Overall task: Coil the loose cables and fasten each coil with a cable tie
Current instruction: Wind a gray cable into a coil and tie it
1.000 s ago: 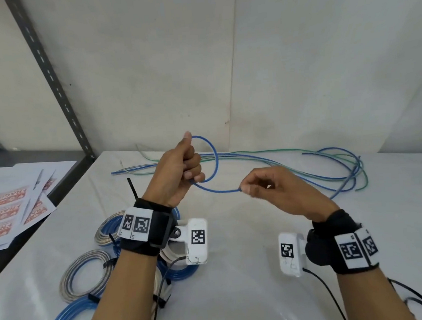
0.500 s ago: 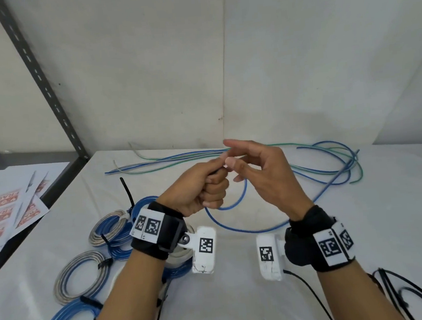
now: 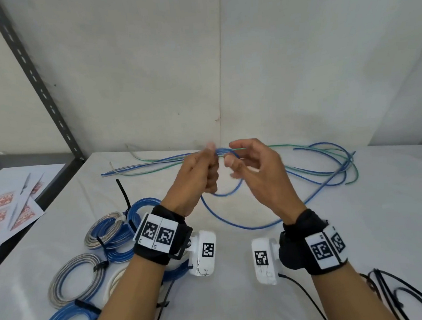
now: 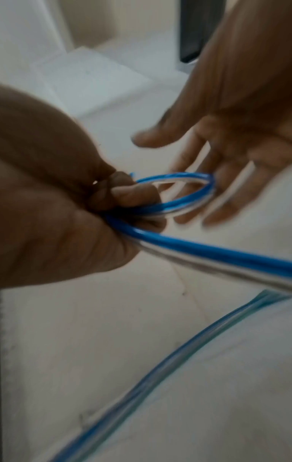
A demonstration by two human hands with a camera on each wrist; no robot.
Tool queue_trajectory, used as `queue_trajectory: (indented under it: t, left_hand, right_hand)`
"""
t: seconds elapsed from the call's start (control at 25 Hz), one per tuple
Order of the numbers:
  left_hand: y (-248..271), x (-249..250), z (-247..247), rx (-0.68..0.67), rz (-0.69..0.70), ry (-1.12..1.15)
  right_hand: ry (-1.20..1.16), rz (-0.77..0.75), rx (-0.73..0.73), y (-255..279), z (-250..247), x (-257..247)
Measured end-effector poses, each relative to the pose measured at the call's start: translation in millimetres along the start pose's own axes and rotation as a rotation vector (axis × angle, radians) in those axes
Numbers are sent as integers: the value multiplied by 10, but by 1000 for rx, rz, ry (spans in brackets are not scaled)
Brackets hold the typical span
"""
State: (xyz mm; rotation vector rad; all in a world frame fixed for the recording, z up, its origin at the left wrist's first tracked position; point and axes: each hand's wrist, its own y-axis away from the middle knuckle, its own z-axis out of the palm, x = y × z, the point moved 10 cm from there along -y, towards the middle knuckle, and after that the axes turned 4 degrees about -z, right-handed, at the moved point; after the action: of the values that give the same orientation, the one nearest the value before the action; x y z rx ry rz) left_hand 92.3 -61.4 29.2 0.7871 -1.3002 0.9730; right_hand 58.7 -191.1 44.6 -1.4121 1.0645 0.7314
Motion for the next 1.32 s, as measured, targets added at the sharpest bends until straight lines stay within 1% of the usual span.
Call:
queue_trajectory:
  t: [0.04, 0.08, 0.12, 0.16, 0.2, 0.24, 0.32, 0.4, 0.52, 0.6, 0.76, 0.88, 1.08, 1.24, 1.32]
  left_hand:
    - [-9, 62, -79, 39, 36, 132]
    - [-17, 110, -157, 73, 69, 246]
    - [-23, 142, -218, 98, 95, 330]
    - [-23, 160, -265, 115, 111, 390]
    - [-18, 164, -300, 130, 116, 434]
    - [-14, 164, -326, 142, 117, 471]
    - [-19, 164, -374, 157, 112, 524]
    - [-41, 165, -453, 156, 95, 584]
    - [-62, 130, -581, 165, 58, 625]
    - [-69, 77, -576, 165, 18, 569]
    - [-53, 71, -463, 105, -20, 389]
    - [-26, 117, -428, 81, 4, 287]
    - [7, 197, -465, 169, 131, -1]
    - [15, 187, -555, 242, 147, -27]
    - [17, 191, -640, 266, 135, 59]
  right_hand:
    - [-14, 117, -91, 29, 115, 107]
    - [-1, 223, -229, 100, 270, 194]
    - [43, 279, -375, 190, 415, 233]
    - [80, 287, -495, 271, 534, 243]
    - [86, 267, -564, 322, 613, 227]
    - [71, 230, -578, 324, 645, 201]
    - [80, 145, -525, 259, 572, 139]
    - [179, 46, -456, 179, 415, 65]
    - [278, 0, -374, 118, 235, 23]
    - [315, -20, -298, 89, 168, -9]
    - [395, -98, -185, 61, 60, -131]
    - [405, -117, -160, 57, 16, -165]
    - [399, -130, -179, 66, 59, -144]
    - [407, -137, -204, 79, 103, -123]
    - [411, -140, -211, 87, 136, -119]
